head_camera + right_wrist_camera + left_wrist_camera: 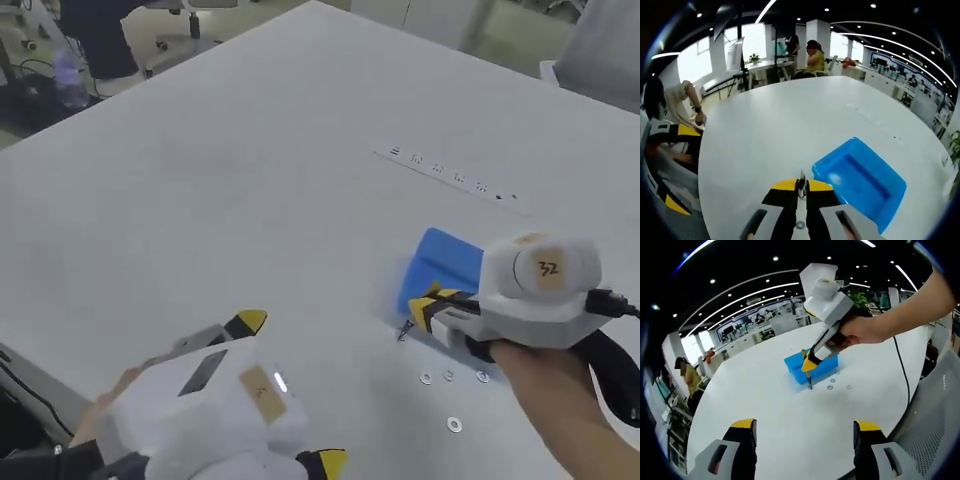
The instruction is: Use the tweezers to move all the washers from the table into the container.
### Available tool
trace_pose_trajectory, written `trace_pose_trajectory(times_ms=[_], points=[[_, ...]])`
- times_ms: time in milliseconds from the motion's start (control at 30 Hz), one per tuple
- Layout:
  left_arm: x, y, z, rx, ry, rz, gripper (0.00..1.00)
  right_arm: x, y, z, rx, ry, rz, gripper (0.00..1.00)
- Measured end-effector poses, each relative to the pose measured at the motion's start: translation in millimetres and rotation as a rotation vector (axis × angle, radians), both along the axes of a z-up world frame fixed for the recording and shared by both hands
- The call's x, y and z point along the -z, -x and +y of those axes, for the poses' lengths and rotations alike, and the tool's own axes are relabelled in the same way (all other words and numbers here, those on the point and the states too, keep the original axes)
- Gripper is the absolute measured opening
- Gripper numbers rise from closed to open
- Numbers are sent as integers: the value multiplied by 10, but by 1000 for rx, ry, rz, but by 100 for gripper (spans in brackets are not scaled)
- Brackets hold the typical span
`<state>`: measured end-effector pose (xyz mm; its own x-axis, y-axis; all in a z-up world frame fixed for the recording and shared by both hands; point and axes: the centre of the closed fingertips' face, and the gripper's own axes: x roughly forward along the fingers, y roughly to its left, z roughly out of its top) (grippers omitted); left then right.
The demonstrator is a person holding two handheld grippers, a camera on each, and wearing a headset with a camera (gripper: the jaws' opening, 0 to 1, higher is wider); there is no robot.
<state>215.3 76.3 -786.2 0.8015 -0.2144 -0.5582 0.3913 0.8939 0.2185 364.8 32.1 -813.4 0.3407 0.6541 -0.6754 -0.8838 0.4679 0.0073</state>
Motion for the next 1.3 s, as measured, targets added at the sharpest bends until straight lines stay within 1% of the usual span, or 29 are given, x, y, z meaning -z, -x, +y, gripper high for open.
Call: trace_pose_trajectory(times_ms=[100,167,300,400,467,533,567,667,800,933,1033,1067,1133,1200,1300], points=[[-12,-3,9,-6,8,-4,81,2,10,0,-2,-1,1,1],[-9,-3,16,-9,6,-3,80,7,-5,-14,0,9,-16,0],[-3,-2,20,-8,-1,-3,80,9,-36,-25,22,2,-7,0],[-13,-3,22,-9,-4,-8,80,14,-34,-30,24,8,-11,0],[-15,-4,26,-12,-2,-9,80,18,-18,-26,13,22,-24,0],[-17,-5,29,-13,-2,-10,80,19,-12,-23,16,20,-10,0],[-16,-5,28,-12,-2,-10,80,19,-28,-31,32,14,3,0],[-11,-4,26,-9,-6,-9,80,20,-43,-48,46,4,15,0],[-10,-5,28,-8,-6,-9,81,12,-7,-61,33,14,11,0],[7,-3,23,-4,-16,-4,81,-91,43,-49,10,11,-15,0],[10,-2,18,2,-22,-4,82,-166,68,-35,-4,-1,-11,0],[9,-3,20,1,-18,-3,82,-192,74,-32,-6,-2,-17,0],[5,-3,20,-4,12,7,82,-258,91,-20,-14,-8,-30,0],[-1,-3,23,-6,15,4,82,-320,122,-4,-21,-15,-34,0],[-15,-7,22,-7,20,-5,83,-415,159,7,-30,-20,-53,0]])
